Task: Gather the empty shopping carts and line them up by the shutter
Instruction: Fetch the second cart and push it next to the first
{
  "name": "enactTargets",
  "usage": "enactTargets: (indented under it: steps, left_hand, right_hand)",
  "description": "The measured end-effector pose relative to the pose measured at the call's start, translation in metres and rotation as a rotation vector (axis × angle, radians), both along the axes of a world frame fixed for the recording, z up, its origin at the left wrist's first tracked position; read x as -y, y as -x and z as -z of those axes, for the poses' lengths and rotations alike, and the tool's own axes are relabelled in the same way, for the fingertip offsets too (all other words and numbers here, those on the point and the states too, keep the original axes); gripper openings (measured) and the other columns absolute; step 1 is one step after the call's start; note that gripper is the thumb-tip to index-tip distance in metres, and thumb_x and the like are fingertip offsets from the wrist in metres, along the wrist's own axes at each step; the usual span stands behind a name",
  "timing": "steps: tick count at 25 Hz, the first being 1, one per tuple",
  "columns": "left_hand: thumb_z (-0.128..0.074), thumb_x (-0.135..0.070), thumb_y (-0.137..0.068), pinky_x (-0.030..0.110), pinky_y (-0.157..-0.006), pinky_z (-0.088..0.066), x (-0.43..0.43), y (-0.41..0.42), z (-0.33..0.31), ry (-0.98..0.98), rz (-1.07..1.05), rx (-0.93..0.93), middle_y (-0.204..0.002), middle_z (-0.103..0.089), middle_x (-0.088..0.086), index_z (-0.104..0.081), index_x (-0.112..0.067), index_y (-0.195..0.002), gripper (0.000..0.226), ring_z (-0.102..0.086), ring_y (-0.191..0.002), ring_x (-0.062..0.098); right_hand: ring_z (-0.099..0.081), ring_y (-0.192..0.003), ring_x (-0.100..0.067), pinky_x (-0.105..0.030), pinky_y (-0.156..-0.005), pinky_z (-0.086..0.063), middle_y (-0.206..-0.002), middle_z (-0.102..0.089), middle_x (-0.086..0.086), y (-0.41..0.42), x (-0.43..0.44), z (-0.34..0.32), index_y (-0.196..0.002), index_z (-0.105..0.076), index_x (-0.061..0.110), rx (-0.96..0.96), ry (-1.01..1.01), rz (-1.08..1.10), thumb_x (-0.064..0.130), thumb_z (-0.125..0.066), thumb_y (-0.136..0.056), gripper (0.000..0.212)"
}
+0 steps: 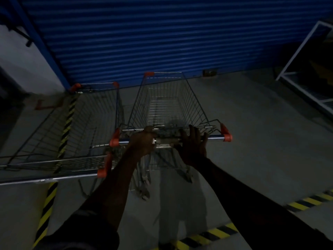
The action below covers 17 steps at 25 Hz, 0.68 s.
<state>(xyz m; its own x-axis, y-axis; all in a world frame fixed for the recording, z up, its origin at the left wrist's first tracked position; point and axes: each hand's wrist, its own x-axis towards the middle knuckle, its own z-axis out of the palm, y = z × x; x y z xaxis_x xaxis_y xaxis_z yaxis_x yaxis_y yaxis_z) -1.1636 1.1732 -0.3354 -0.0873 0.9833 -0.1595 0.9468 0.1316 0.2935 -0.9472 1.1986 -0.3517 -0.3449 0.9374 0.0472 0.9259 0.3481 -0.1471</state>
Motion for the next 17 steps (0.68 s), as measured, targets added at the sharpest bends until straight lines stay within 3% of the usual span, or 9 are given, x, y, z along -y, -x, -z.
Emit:
enactTargets:
  steps: [2,6,9,12,17]
  left_hand:
    - [-0.063,-0.016,-0.094,0.04,-0.109,-0.039,-0.018,0.021,0.003,0.005,-0.027,0.004,-0.153,-0.045,0.008,-0.053,-0.016,-0.145,0.052,-0.051,-0.133,0.033]
    - [-0.053,-0.025,-0.091,0.042,-0.094,-0.05,-0.049,0.067,0.016,-0.192,-0.136,-0.101,-0.12,-0.07,0.009,-0.062,-0.018,-0.128,0.039,-0.068,-0.106,0.037]
    - [-0.061,-0.017,-0.088,0.044,-0.101,-0.047,-0.066,0.082,0.018,-0.117,-0.075,-0.146,-0.138,-0.061,0.004,-0.067,-0.022,-0.123,0.036,-0.064,-0.116,0.035]
    - [-0.065,-0.016,-0.083,0.051,-0.104,-0.045,-0.073,0.076,0.018,-0.127,-0.077,-0.235,-0.142,-0.057,0.002,-0.068,-0.026,-0.121,0.04,-0.062,-0.117,0.038]
    - [-0.076,-0.014,-0.065,0.061,-0.112,-0.026,-0.052,0.027,0.009,-0.304,-0.087,-0.048,-0.157,-0.039,0.008,-0.05,-0.03,-0.147,0.087,-0.033,-0.143,0.037]
  right_hand:
    - [0.008,-0.157,-0.034,-0.061,-0.119,0.012,-0.17,0.009,-0.016,0.018,-0.013,0.006,-0.164,-0.006,0.026,0.062,0.05,-0.026,0.058,-0.039,-0.103,0.076]
    - [0.004,-0.157,-0.036,-0.06,-0.123,-0.005,-0.17,0.006,-0.018,0.034,-0.026,0.012,-0.164,-0.005,0.022,0.056,-0.008,-0.211,0.044,-0.058,-0.099,0.087]
    - [0.015,-0.157,-0.031,-0.053,-0.125,-0.009,-0.17,0.016,-0.012,0.034,-0.032,0.009,-0.162,0.01,0.026,0.074,0.093,-0.21,0.037,-0.053,-0.102,0.088]
    - [0.014,-0.157,-0.027,-0.048,-0.122,-0.017,-0.171,0.013,-0.008,0.029,-0.043,-0.005,-0.164,0.002,0.026,0.052,0.11,-0.24,0.032,-0.053,-0.101,0.084]
    - [-0.004,-0.157,-0.03,-0.048,-0.119,-0.031,-0.172,0.001,-0.007,0.004,-0.04,-0.023,-0.164,-0.007,0.024,-0.093,0.224,-0.193,0.031,-0.056,-0.102,0.08]
